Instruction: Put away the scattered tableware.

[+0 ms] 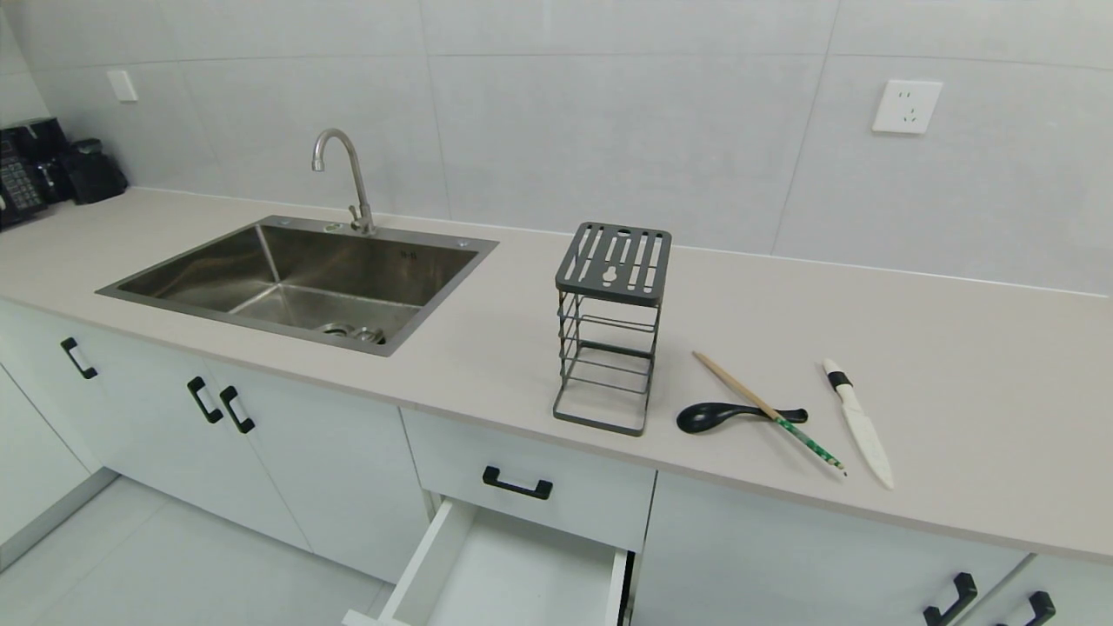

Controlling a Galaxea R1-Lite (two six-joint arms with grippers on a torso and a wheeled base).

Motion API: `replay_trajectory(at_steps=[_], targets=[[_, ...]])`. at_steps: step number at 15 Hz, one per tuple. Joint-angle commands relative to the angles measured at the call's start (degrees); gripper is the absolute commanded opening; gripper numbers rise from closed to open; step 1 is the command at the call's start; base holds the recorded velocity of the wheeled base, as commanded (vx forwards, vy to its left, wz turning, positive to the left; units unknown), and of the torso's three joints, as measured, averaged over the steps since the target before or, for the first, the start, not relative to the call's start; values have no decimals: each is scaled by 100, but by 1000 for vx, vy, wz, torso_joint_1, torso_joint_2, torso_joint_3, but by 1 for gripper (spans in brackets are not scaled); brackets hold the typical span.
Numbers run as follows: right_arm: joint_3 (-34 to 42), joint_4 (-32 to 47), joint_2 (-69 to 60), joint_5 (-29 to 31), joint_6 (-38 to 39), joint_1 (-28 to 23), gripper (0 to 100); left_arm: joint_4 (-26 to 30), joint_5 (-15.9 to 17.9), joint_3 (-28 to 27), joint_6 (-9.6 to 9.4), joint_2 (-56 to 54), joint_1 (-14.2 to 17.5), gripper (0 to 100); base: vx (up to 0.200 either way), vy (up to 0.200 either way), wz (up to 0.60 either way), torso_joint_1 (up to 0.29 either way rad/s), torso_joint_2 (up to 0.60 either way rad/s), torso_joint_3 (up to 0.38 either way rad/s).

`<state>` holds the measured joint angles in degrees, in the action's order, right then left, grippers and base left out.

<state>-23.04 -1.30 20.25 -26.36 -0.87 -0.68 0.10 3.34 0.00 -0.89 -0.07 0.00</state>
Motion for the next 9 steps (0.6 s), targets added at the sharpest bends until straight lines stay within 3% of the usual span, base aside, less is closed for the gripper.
replay_trajectory(at_steps=[1, 6, 9], targets=[[-87, -10, 1130, -63, -19, 332, 0, -1, 0, 0, -8, 7, 0, 100, 0, 0, 0, 0, 0, 0], [-139, -10, 2317, -19, -792, 842, 0, -1, 0, 0, 1, 7, 0, 100, 0, 0, 0, 0, 0, 0], [-359, -19, 3380, 289, -1047, 1404, 0, -1, 9, 0, 1, 7, 0, 100, 0, 0, 0, 0, 0, 0]])
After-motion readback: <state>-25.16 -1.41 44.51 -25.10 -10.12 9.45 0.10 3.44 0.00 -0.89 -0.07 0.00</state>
